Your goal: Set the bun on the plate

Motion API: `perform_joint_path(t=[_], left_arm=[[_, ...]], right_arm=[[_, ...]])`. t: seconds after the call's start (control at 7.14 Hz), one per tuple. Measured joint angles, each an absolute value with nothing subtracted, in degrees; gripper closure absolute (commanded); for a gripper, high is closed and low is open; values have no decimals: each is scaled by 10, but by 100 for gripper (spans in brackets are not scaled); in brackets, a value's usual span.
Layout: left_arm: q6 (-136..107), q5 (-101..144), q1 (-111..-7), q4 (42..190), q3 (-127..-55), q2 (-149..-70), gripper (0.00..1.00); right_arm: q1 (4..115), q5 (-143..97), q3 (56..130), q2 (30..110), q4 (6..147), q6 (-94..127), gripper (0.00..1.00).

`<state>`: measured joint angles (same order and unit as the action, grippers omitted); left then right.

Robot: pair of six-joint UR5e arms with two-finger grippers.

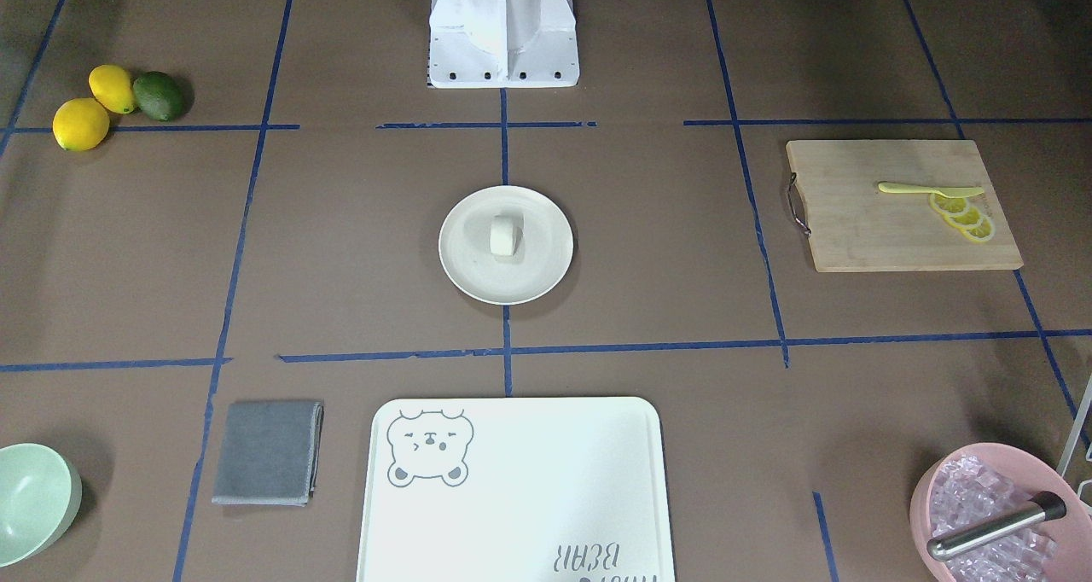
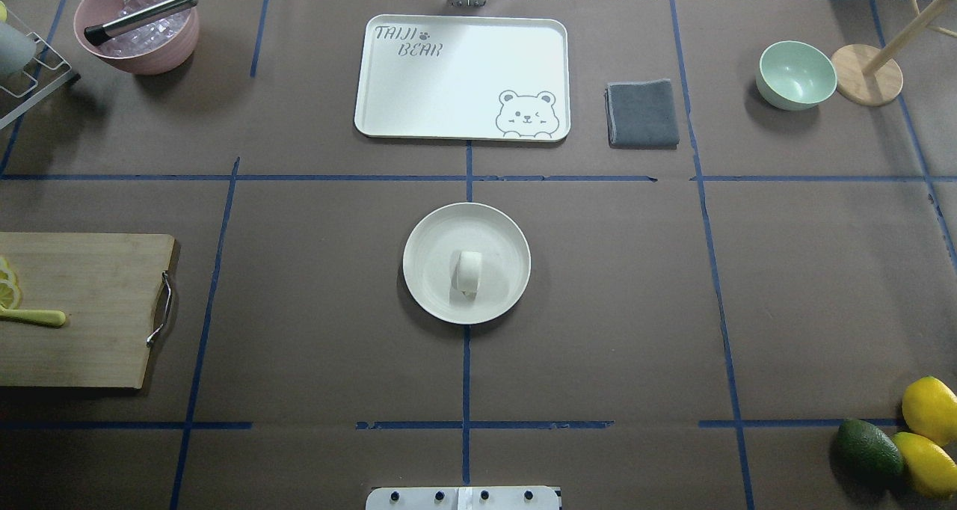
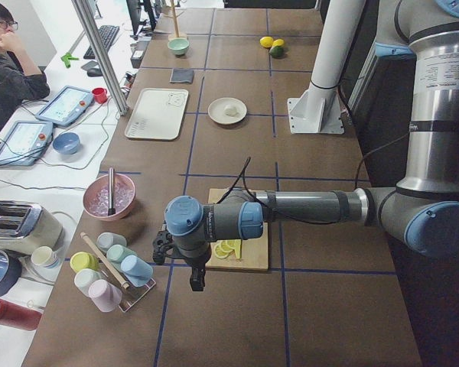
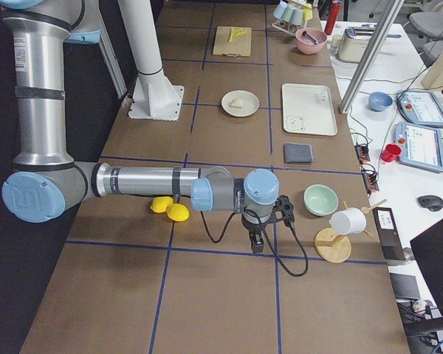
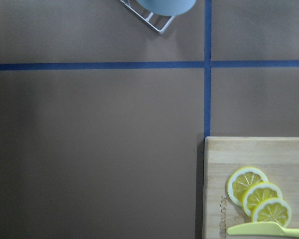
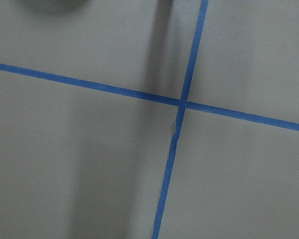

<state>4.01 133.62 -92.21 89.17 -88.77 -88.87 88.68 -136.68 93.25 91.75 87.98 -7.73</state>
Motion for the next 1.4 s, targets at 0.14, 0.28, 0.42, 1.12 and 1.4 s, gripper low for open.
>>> perform_joint_path(t=[0.14, 0.28, 0.42, 1.12, 1.4], left_arm=[[34, 1336, -922, 912, -877, -889, 0], [28, 1337, -922, 921, -874, -889, 0], [19, 1338, -922, 924, -877, -889, 0], [7, 1342, -918, 924, -900, -890, 0], [8, 1342, -918, 924, -901, -890, 0]], right_arm=[[887, -1367, 933, 918, 880, -77, 0], [887, -1367, 933, 918, 880, -77, 0], [887, -1367, 933, 918, 880, -77, 0], [887, -1367, 933, 917, 880, -77, 0], [887, -1367, 934, 917, 880, -77, 0]])
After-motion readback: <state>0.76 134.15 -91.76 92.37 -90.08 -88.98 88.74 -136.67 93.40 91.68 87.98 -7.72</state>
